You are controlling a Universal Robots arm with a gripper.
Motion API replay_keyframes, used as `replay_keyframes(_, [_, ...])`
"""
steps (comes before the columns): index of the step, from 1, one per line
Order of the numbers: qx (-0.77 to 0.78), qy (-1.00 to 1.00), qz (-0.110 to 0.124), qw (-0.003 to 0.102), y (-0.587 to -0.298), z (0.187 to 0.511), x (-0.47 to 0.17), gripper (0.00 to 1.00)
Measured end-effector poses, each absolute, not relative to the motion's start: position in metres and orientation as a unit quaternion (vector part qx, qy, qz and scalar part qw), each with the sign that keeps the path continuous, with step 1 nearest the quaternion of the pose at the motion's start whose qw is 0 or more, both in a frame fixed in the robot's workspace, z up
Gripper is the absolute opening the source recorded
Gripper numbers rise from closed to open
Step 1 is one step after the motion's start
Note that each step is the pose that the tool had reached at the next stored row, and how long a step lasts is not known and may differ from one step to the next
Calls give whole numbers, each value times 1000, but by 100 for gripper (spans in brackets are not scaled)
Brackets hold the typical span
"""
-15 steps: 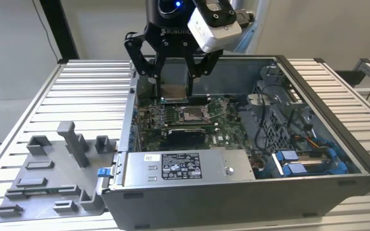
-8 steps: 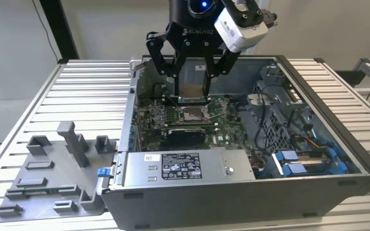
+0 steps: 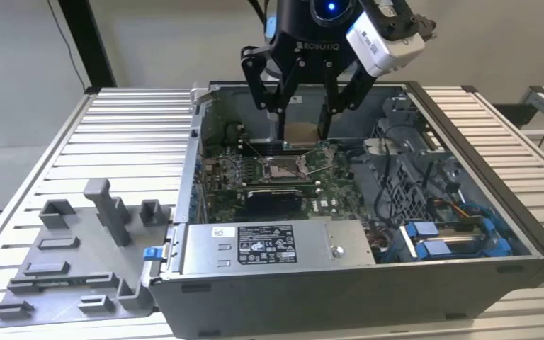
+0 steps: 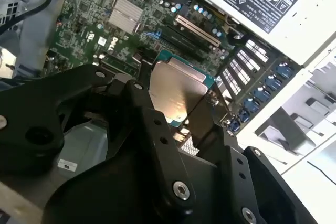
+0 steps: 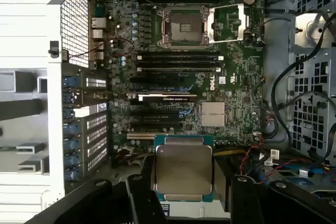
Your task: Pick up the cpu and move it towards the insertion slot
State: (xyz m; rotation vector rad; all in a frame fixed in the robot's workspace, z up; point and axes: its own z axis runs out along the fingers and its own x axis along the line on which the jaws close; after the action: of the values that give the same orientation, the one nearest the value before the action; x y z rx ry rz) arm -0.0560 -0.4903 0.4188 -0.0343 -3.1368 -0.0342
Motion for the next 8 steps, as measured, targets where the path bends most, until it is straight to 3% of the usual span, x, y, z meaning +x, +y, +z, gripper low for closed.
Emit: replay_keyframes(8, [-28,-1000,-11,2,-489,419,-53,0])
